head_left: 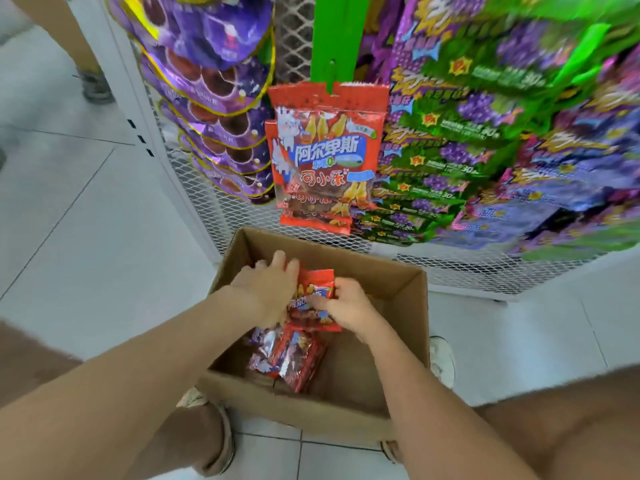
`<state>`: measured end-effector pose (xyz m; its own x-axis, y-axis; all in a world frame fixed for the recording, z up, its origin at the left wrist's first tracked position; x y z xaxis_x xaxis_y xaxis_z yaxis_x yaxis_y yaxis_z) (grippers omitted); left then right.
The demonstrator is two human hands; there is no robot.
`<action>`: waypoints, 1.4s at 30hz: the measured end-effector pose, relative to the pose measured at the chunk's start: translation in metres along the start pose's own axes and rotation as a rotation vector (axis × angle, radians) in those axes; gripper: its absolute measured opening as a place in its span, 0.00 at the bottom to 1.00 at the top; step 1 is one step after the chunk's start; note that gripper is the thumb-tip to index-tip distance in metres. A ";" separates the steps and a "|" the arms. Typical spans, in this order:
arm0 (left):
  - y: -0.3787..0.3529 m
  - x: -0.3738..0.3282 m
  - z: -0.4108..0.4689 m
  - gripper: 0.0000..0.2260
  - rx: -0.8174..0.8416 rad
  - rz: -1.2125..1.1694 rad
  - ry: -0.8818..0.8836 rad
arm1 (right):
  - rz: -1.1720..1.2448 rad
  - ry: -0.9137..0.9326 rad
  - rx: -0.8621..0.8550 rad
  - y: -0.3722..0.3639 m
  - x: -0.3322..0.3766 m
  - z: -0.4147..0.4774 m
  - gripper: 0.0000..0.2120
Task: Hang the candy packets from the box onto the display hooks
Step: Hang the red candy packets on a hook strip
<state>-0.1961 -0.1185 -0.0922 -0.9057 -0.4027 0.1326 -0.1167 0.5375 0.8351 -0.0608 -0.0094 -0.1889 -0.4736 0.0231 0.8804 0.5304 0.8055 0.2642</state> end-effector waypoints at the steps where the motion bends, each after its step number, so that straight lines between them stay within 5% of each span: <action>1: 0.012 0.001 -0.004 0.30 -0.073 -0.021 0.005 | 0.035 0.020 0.047 0.009 0.020 -0.010 0.12; 6: 0.087 0.026 -0.035 0.04 -0.164 -0.509 -0.145 | 0.075 0.177 0.172 0.047 0.103 -0.056 0.14; 12: 0.160 0.040 -0.101 0.04 -0.390 -0.857 -0.288 | -0.120 0.537 0.041 0.089 0.211 -0.115 0.01; 19: 0.217 0.022 -0.126 0.19 -0.997 -1.258 -0.223 | -0.364 0.815 -0.159 0.129 0.298 -0.138 0.07; 23: 0.235 0.017 -0.118 0.28 -0.936 -1.346 -0.184 | -0.390 0.868 -0.314 0.135 0.302 -0.130 0.08; 27: 0.248 0.024 -0.112 0.21 -0.887 -1.482 -0.141 | -0.360 0.858 -0.481 0.129 0.302 -0.121 0.06; 30: 0.250 0.028 -0.114 0.09 -0.854 -1.466 -0.121 | -0.338 0.836 -0.462 0.123 0.308 -0.115 0.09; 42: 0.242 0.037 -0.126 0.15 -0.675 -1.434 -0.262 | -0.103 0.805 -0.434 0.102 0.309 -0.113 0.14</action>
<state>-0.2067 -0.0970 0.1820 -0.2624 -0.0919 -0.9606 -0.7615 -0.5917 0.2646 -0.0735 0.0132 0.1551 0.0132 -0.5867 0.8097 0.8070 0.4845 0.3378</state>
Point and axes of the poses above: each hand's wrist, its own z-axis towards the middle knuckle, its own y-axis out of the back of the hand, x = y × z, the point moved 2 cm from there along z, towards the middle knuckle, and after that the axes turned 8 degrees about y, right-handed, at the moved point
